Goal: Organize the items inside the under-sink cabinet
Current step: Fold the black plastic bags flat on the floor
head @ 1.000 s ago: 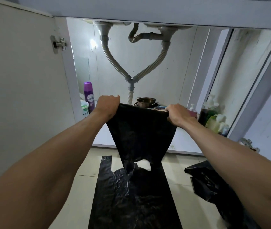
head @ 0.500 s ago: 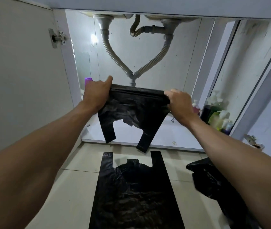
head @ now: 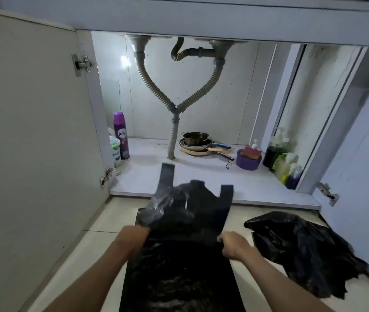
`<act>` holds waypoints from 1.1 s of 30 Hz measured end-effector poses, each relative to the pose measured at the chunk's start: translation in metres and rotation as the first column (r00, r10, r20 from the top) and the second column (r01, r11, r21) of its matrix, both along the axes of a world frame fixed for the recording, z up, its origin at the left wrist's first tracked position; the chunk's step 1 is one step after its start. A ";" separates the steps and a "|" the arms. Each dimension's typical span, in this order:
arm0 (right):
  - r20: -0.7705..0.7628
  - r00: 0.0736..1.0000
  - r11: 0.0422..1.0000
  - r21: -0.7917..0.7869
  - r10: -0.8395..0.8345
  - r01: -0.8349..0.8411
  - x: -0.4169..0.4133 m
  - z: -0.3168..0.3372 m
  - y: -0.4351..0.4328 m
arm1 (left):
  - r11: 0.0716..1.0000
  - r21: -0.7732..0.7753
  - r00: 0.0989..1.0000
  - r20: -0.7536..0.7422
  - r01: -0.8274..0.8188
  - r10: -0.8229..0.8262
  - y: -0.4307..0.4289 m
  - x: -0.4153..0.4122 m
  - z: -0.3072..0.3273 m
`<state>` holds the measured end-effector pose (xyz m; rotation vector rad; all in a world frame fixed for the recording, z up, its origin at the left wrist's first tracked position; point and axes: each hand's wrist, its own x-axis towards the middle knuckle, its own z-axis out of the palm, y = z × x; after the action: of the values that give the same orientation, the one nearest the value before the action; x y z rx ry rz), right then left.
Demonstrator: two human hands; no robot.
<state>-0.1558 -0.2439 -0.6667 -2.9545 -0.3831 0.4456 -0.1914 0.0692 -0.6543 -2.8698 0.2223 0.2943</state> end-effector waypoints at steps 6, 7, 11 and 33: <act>-0.083 0.996 0.999 -0.042 -0.021 0.018 -0.036 -0.035 -0.009 | 0.997 0.059 0.978 -0.200 -0.044 0.055 -0.019 -0.037 -0.041; -0.086 0.996 0.998 -0.054 -0.022 0.017 -0.039 -0.038 -0.008 | 0.996 0.064 0.973 -0.219 -0.054 0.067 -0.021 -0.042 -0.044; -0.044 0.999 0.996 -0.093 0.006 -0.010 -0.044 -0.044 -0.003 | 0.994 0.073 0.957 -0.276 -0.077 0.095 -0.028 -0.053 -0.051; -0.492 0.869 0.889 -0.371 0.056 -0.268 -0.094 -0.066 -0.014 | 0.977 -0.013 0.642 -0.755 -0.214 0.130 -0.055 -0.123 -0.068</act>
<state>-0.2494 -0.2583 -0.7332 -3.0635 -0.5370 1.4077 -0.3146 0.0145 -0.7224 -2.6729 0.0978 1.5652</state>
